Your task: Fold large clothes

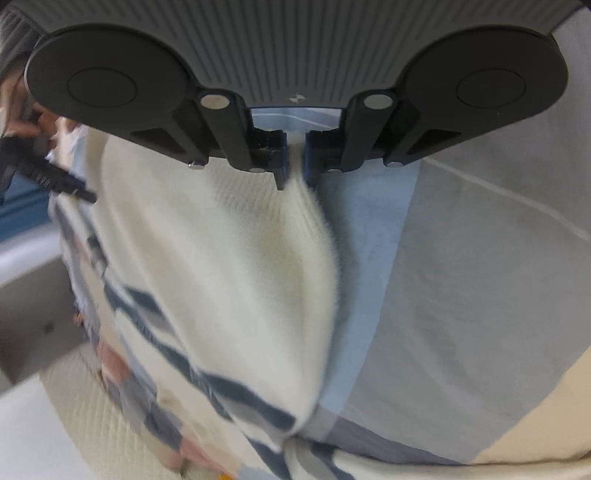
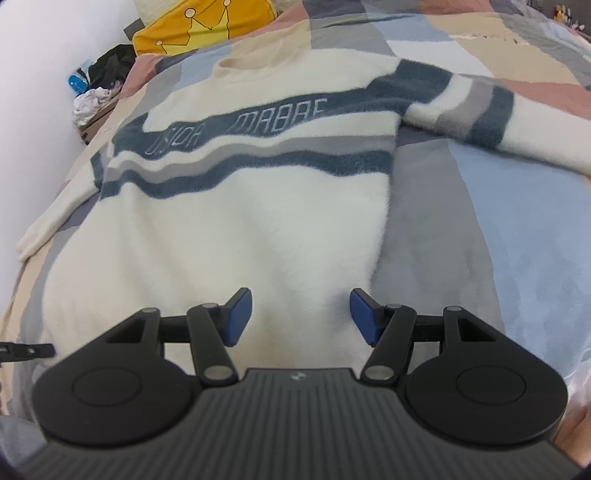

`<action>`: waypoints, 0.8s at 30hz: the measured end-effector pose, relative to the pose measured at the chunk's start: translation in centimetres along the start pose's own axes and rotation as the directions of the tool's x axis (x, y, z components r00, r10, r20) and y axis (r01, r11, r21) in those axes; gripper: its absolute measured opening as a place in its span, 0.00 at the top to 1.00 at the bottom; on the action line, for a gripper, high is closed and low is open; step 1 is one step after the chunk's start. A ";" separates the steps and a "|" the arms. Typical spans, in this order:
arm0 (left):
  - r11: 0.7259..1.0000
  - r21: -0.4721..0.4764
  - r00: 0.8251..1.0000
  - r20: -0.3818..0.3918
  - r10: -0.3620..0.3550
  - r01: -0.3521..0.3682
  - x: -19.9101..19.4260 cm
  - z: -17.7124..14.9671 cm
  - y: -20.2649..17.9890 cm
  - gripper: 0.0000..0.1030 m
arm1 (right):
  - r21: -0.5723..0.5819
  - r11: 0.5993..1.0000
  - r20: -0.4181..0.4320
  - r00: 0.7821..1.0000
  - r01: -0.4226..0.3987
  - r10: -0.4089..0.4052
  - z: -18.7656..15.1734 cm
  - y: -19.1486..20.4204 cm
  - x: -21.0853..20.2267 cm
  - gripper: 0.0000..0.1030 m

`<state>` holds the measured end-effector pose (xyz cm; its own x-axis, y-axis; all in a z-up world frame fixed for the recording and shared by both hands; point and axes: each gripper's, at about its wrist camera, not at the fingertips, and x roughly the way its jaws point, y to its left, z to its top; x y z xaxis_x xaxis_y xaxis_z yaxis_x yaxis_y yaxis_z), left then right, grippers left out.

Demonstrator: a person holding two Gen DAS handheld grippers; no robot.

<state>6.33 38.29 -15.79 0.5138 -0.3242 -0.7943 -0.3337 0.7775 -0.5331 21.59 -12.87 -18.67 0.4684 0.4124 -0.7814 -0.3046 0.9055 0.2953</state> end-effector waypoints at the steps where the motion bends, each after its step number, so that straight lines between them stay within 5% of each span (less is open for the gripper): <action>1: 1.000 -0.008 1.000 0.015 -0.005 0.005 -0.8 -0.3 -0.1 0.91 | -0.010 1.000 0.006 1.000 0.005 -0.005 -0.1 0.2 -0.1 0.40; 6: 0.997 -0.077 0.999 0.036 0.001 0.002 -3.8 -2.0 0.3 0.92 | -0.063 0.998 0.040 0.999 0.029 -0.027 -0.4 1.1 -0.8 0.40; 18: 0.995 -0.068 0.997 0.023 0.078 -0.076 -3.0 -2.5 1.2 0.88 | -0.100 0.995 0.041 0.999 0.016 -0.012 -0.7 1.8 -0.8 0.41; 19: 0.993 -0.070 0.993 0.051 0.102 -0.099 -3.4 -2.5 1.2 0.84 | -0.102 0.995 0.040 0.999 0.018 -0.014 -0.7 1.8 -0.8 0.41; 21: 0.987 -0.098 0.987 0.087 0.133 -0.125 -4.0 -2.2 1.6 0.47 | -0.108 0.994 0.042 0.999 0.020 -0.016 -0.8 1.9 -0.7 0.41; 24: 0.981 -0.153 0.978 0.153 0.139 -0.116 -5.1 -1.6 2.9 0.40 | -0.119 0.993 0.050 0.999 0.022 -0.016 -0.9 2.2 -0.7 0.41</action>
<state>1.49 41.37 -13.76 0.5770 -0.1268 -0.8069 -0.5076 0.7183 -0.4759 19.88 -11.27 -17.95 0.5137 0.4025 -0.7577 -0.3912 0.8959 0.2107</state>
